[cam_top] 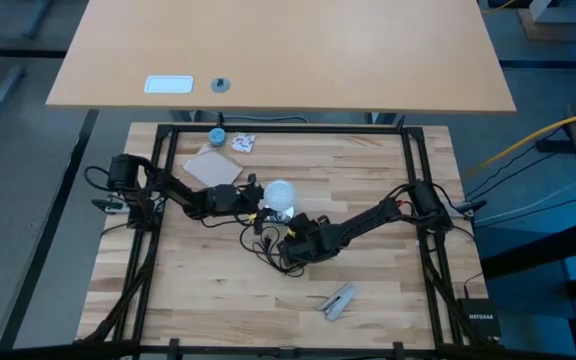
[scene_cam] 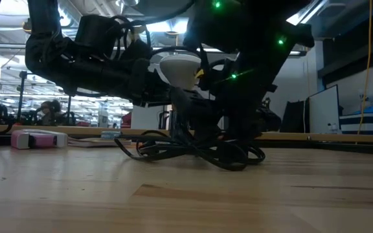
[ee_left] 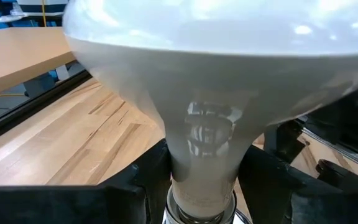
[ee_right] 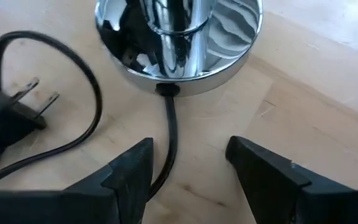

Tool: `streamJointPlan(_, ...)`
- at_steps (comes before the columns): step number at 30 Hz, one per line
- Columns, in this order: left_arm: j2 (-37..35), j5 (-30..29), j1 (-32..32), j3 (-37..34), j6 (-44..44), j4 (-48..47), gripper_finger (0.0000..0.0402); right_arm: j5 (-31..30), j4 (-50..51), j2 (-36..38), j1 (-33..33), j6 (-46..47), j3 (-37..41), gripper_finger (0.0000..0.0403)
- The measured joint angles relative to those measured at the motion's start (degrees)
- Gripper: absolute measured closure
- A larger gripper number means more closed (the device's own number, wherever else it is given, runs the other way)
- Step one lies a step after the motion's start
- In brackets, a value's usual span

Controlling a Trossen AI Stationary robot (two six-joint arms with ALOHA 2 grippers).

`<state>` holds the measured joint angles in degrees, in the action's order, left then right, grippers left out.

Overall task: Screw lightbulb
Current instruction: Insert the light bulb into the lamp

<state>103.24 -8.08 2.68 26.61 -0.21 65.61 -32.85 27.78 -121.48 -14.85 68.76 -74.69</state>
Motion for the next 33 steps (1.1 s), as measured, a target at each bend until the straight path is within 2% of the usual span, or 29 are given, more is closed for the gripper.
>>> streamJointPlan(7, 0.0, -0.2, 0.0, 0.0, 0.1, 0.0, 0.0245, -4.1, 3.2, 0.0, 2.3, -0.2, 0.1, 0.0178)
streamJointPlan(22, 0.0, -0.2, 0.0, 0.0, -0.8, 0.0, 0.0245, -15.9, 2.9, -0.5, 7.9, -8.6, 0.6, 0.0178)
streamJointPlan(27, 0.0, -0.2, 0.0, 0.0, -0.9, 0.0, 0.0245, -20.3, 2.7, -0.5, 7.7, -9.4, 0.6, 0.0178)
streamJointPlan(33, 0.0, -0.2, 0.0, 0.0, -0.8, 0.0, 0.0245, -20.4, 1.8, -0.2, 5.2, -9.2, 0.6, 0.0178)
